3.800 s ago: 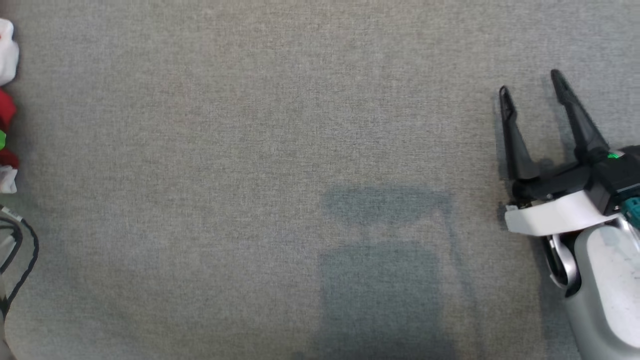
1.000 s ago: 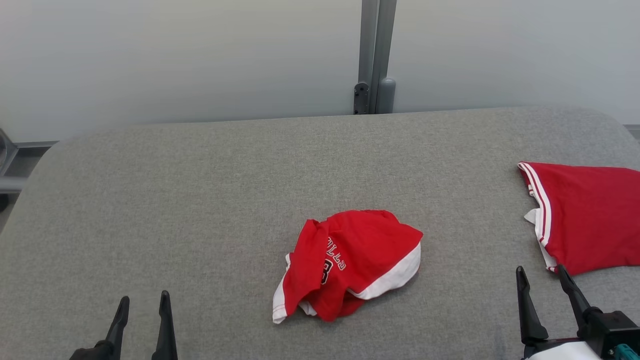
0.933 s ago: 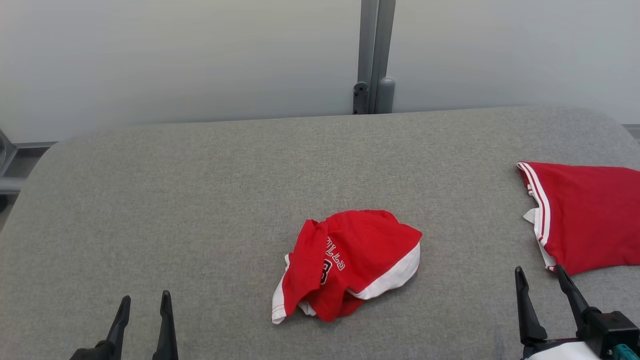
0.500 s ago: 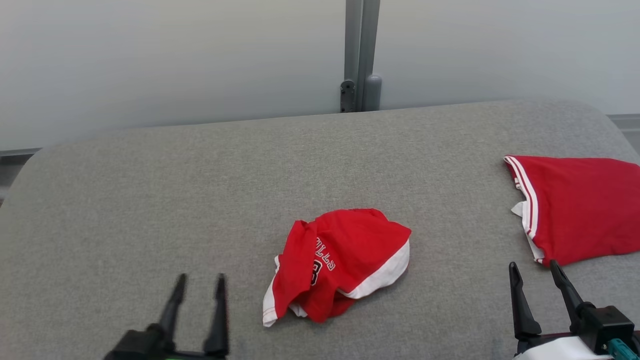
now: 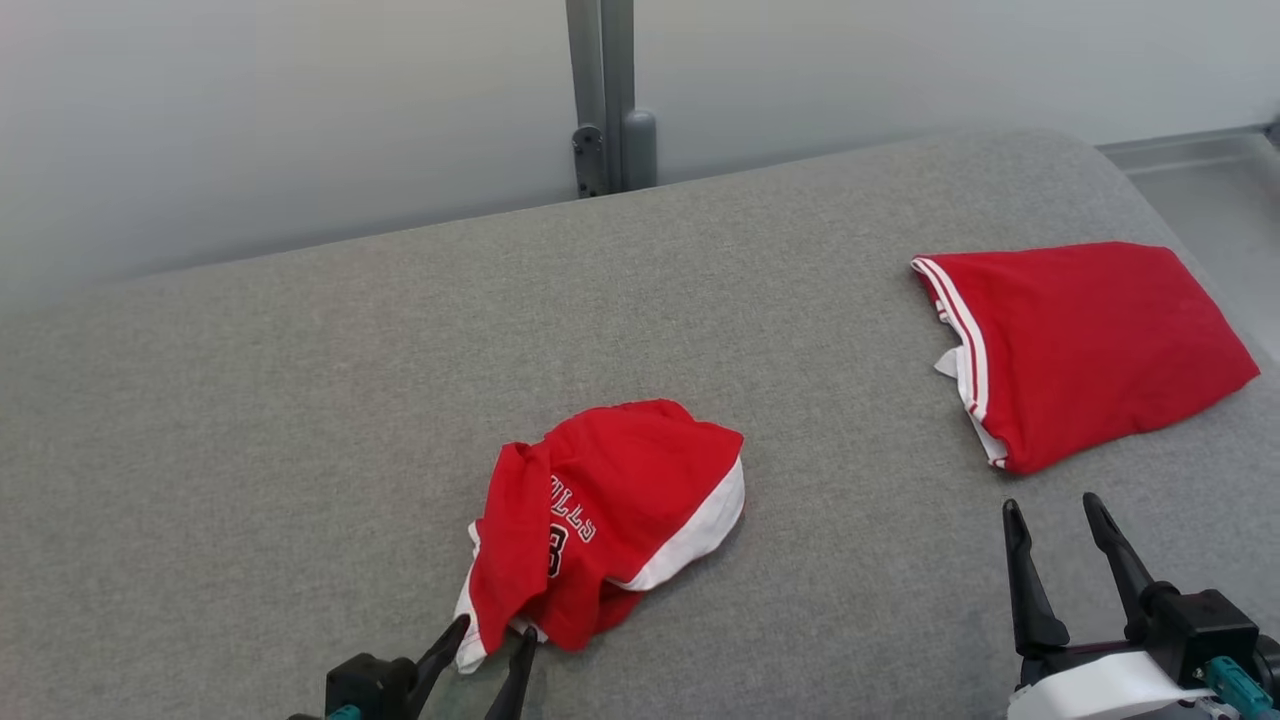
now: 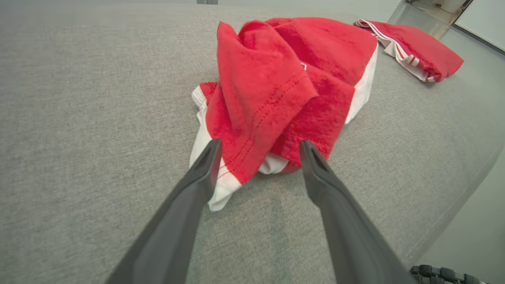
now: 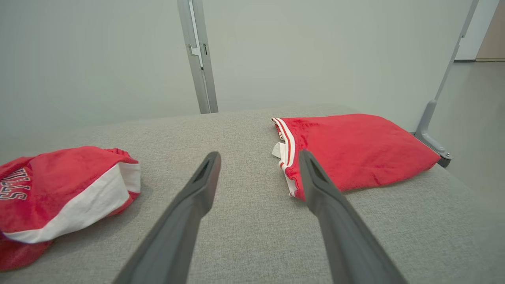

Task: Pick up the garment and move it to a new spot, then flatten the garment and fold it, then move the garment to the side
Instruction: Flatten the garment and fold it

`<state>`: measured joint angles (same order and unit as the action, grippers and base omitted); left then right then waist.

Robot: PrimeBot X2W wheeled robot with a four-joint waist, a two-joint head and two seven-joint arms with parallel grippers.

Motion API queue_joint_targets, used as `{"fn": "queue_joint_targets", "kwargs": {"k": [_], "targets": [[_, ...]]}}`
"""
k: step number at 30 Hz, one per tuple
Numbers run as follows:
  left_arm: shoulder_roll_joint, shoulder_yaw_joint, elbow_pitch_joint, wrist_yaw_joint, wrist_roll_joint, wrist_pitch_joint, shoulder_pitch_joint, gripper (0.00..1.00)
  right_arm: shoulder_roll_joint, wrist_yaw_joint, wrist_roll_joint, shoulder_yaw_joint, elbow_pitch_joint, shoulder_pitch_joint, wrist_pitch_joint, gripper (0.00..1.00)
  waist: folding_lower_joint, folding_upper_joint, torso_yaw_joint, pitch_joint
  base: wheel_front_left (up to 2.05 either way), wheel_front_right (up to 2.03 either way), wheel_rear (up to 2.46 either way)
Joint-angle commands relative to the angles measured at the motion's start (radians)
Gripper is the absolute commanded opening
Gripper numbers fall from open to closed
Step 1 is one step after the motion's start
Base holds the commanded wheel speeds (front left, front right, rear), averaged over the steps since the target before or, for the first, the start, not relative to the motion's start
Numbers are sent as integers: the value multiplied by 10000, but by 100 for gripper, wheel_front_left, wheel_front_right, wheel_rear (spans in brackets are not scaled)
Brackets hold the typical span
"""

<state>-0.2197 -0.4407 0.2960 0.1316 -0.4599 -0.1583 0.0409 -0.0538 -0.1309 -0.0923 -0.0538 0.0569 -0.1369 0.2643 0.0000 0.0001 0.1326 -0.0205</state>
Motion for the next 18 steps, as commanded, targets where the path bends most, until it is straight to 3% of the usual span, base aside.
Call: {"fn": "queue_joint_targets", "kwargs": {"k": [1, 5, 6, 7, 10, 12, 14, 18], "targets": [[-39, 49, 218, -78, 2, -89, -364, 100, -10, 3, -43, -40, -43, 208, -2, 100, 0, -1, 451, -487, 0, 0, 0], [-41, 114, 1151, -462, 351, -274, -839, 100, 2, 3, -49, -33, -40, 301, -2, 100, 0, -1, 614, -676, 0, 0, 0], [3, 132, 1385, -469, 314, -203, -948, 42, 0, 3, -39, -37, -41, 312, -2, 100, 0, -1, 639, -683, 0, 0, 0], [59, 164, 1508, -434, 182, -168, -1052, 0, 2, 3, -31, -45, -47, 324, -2, 100, 0, -1, 659, -679, 0, 0, 0], [47, 127, 1305, -238, -258, 213, -1225, 0, 10, 3, -41, -133, -66, 284, -2, 100, 0, -1, 640, -646, 0, 0, 0], [278, 361, 549, -142, -1114, 553, -1253, 0, 13, 3, -68, -223, -45, 156, -2, 100, 0, -1, 476, -611, 0, 0, 0], [128, 615, -460, -108, -1686, 977, -1331, 0, 16, 3, -92, -243, -10, 74, -2, 100, 0, -1, 273, -553, 0, 0, 0], [-426, 1145, -2473, -494, -1989, 1783, -1635, 0, 19, 3, -95, -207, 28, 18, -2, 100, 0, -1, -152, -429, 0, 0, 0]]}}
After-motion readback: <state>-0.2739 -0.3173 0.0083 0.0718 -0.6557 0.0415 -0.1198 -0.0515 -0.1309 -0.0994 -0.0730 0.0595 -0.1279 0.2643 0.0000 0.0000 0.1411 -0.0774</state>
